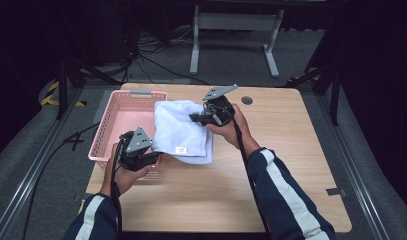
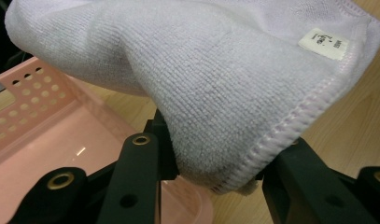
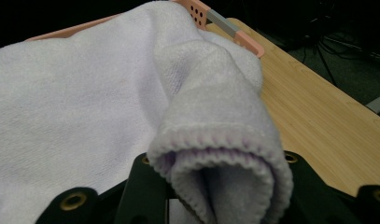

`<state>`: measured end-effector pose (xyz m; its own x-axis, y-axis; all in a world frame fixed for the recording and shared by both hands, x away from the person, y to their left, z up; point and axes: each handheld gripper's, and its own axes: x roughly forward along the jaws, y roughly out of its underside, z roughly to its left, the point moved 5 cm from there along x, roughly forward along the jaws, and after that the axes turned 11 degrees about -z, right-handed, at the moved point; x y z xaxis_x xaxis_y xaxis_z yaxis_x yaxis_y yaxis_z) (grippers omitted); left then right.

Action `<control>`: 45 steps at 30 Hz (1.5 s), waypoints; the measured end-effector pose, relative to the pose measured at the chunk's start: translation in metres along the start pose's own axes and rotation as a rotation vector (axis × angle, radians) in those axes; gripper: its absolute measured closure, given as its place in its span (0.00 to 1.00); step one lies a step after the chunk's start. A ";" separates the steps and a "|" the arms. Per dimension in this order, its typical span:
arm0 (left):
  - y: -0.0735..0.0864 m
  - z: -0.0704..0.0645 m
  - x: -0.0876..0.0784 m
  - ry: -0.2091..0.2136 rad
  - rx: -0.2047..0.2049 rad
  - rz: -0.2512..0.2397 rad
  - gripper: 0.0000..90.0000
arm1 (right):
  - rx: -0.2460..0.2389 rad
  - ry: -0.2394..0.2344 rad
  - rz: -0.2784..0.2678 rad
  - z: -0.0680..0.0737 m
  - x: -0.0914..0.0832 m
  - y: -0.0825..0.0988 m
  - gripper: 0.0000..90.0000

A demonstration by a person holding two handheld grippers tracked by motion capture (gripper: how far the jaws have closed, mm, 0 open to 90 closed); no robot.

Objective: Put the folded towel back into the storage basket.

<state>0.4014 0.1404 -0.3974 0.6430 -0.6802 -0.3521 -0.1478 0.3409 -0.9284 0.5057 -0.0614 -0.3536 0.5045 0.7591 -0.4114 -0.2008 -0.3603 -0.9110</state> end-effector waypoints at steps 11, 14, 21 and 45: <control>0.014 0.028 -0.017 -0.092 -0.031 0.016 0.74 | 0.001 -0.020 0.001 0.010 0.034 -0.012 0.77; 0.020 0.037 -0.023 -0.117 -0.049 0.023 0.74 | 0.007 -0.024 0.002 0.015 0.047 -0.015 0.77; 0.032 0.053 -0.034 -0.178 -0.077 0.049 0.74 | 0.001 -0.050 0.009 0.024 0.072 -0.020 0.76; 0.061 0.090 -0.063 -0.335 -0.141 0.069 0.75 | 0.010 -0.085 0.007 0.048 0.134 -0.033 0.75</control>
<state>0.4193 0.2620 -0.4209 0.8350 -0.4002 -0.3776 -0.2866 0.2696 -0.9194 0.5397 0.0783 -0.3801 0.4298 0.8000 -0.4187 -0.2129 -0.3609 -0.9080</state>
